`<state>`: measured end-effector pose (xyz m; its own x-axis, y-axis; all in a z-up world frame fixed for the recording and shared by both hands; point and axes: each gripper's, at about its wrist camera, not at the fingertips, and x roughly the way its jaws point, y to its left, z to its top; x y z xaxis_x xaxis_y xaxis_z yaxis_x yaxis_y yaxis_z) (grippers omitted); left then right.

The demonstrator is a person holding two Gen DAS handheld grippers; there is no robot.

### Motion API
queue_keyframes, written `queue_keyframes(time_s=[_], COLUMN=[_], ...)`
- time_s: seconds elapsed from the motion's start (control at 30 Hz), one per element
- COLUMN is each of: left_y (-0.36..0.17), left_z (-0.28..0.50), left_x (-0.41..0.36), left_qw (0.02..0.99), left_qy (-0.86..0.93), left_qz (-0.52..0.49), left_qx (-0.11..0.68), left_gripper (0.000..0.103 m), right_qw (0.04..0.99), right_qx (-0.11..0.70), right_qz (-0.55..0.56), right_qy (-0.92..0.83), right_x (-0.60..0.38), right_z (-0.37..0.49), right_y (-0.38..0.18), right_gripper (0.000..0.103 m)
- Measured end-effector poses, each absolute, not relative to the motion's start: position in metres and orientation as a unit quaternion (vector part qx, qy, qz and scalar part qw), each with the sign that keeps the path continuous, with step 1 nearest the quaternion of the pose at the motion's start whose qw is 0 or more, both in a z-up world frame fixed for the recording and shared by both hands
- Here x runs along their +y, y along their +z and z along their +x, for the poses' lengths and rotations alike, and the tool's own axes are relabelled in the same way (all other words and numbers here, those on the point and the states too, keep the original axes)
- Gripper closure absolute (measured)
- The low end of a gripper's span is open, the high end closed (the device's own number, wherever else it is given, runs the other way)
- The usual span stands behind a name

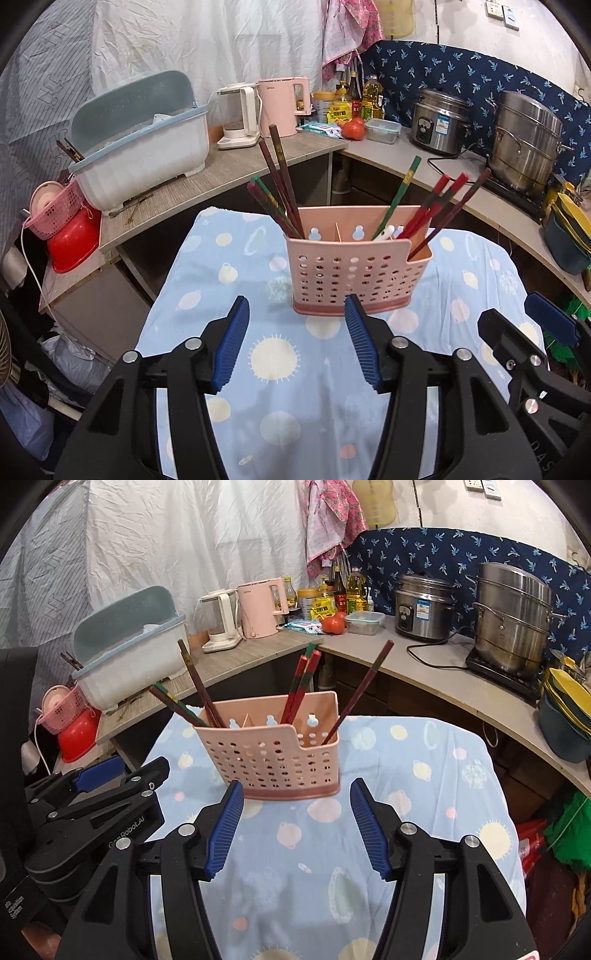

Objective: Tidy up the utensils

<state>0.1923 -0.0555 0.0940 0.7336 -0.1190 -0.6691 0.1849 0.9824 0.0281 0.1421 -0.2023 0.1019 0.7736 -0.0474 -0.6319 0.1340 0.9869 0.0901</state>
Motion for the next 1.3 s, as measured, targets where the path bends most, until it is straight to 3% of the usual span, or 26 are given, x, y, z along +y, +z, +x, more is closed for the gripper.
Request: queue_keyframes(time_s=[0.23, 0.77, 1.3], left_y=[0.084, 0.070, 0.059], left_z=[0.176, 0.164, 0.163], left_x=[-0.057, -0.052, -0.049], left_qw=[0.928, 0.922, 0.922], left_qy=[-0.081, -0.076, -0.063], left_qz=[0.055, 0.052, 0.056], left_qx=[0.360, 0.377, 0.377], left_gripper=[0.043, 0.042, 0.024], right_qw=[0.937, 0.932, 0.929], right_qx=[0.341, 0.353, 0.358], right_qz=[0.055, 0.055, 0.059], right_qy=[-0.054, -0.062, -0.071], right_x=[-0.197, -0.193, -0.196], right_z=[0.128, 0.113, 0.111], right_y=[0.091, 0.080, 0.073], right_gripper=[0.043, 0.043, 0.043])
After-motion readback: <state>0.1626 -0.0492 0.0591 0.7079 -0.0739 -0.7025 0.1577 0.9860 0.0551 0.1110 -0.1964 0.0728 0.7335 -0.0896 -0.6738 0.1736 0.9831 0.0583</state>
